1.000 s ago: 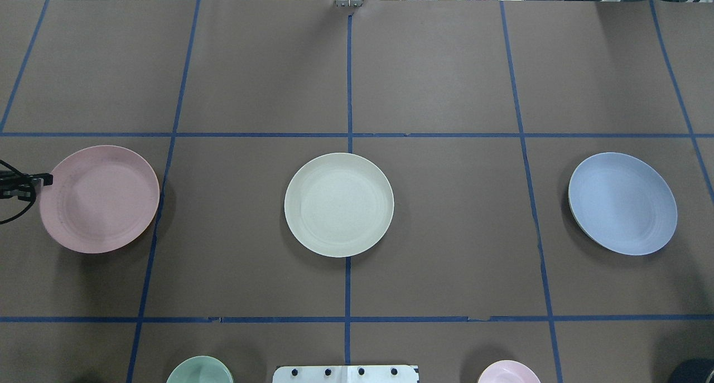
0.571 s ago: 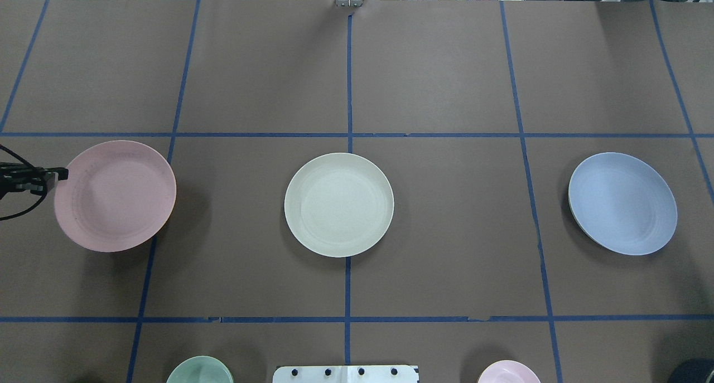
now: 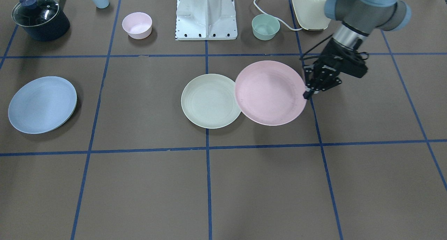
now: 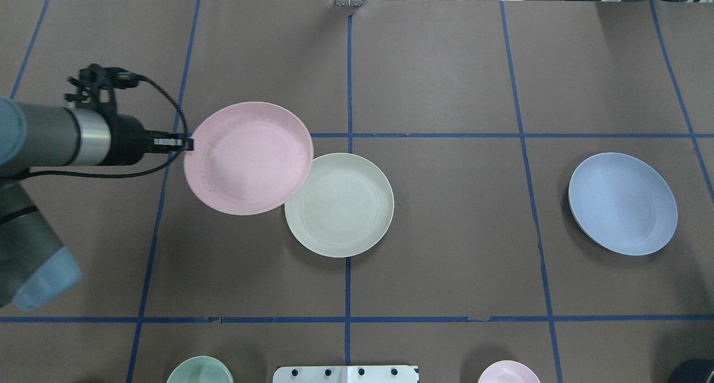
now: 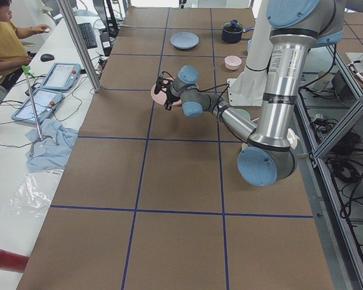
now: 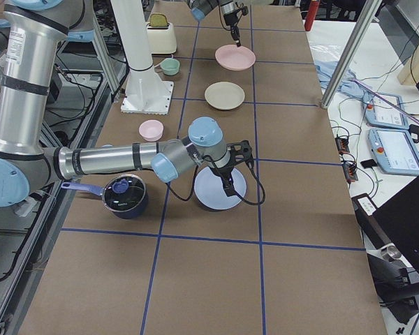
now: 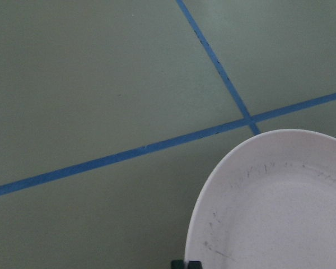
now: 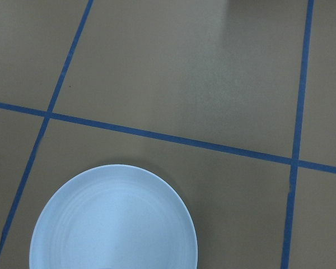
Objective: Stack three plates with pink and blue
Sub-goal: 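Carry the pink plate over the cream plate and lower it on top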
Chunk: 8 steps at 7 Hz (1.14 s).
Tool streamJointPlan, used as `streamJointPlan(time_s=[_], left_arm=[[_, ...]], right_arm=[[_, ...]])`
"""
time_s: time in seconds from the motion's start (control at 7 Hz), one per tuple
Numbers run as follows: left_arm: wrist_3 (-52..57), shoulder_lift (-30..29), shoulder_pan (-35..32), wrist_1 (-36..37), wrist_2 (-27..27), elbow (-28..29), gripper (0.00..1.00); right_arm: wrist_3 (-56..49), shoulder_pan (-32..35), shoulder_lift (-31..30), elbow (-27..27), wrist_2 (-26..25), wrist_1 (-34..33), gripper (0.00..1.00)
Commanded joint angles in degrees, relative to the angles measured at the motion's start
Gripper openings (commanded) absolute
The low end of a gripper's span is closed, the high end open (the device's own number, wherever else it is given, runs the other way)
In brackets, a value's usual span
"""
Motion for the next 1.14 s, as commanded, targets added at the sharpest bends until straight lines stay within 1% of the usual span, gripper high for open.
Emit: streamJointPlan(time_s=[0.0,0.14,0.29,0.43,0.57,0.71,0.86,1.0], left_arm=[[-7.34,-6.8,8.96,7.32,7.77,0.26,0.0],[-8.77,-7.07,12.13,7.59,10.6,0.43,0.0],[-9.39,-8.37,13.55,7.85,12.11,2.09,0.0],[-10.7,-9.78,15.31,7.85,14.38,5.59,0.0],[-11.58,-12.06,16.02,7.85,15.36,8.23,0.0],[-11.85,-12.43,16.2,7.85,15.46,9.56,0.0],[-11.33,-12.0,16.12,7.59,15.64,9.66,0.99],[-11.07,-11.73,15.94,7.59,15.55,8.79,1.0]], right_arm=[[-0.02,0.0,-0.12,-0.21,-0.06,0.09,1.0],[-0.02,0.0,-0.12,-0.3,-0.06,0.09,1.0],[-0.11,0.0,-0.12,-0.38,-0.06,0.09,1.0],[-0.11,0.0,-0.12,-0.47,-0.06,0.09,1.0],[-0.11,0.0,-0.12,-0.47,-0.06,0.09,1.0],[-0.2,0.0,-0.12,-0.47,-0.06,0.09,1.0],[-0.2,0.0,-0.12,-0.56,-0.06,0.09,1.0],[-0.02,-0.09,-0.12,-0.65,-0.15,0.09,1.0]])
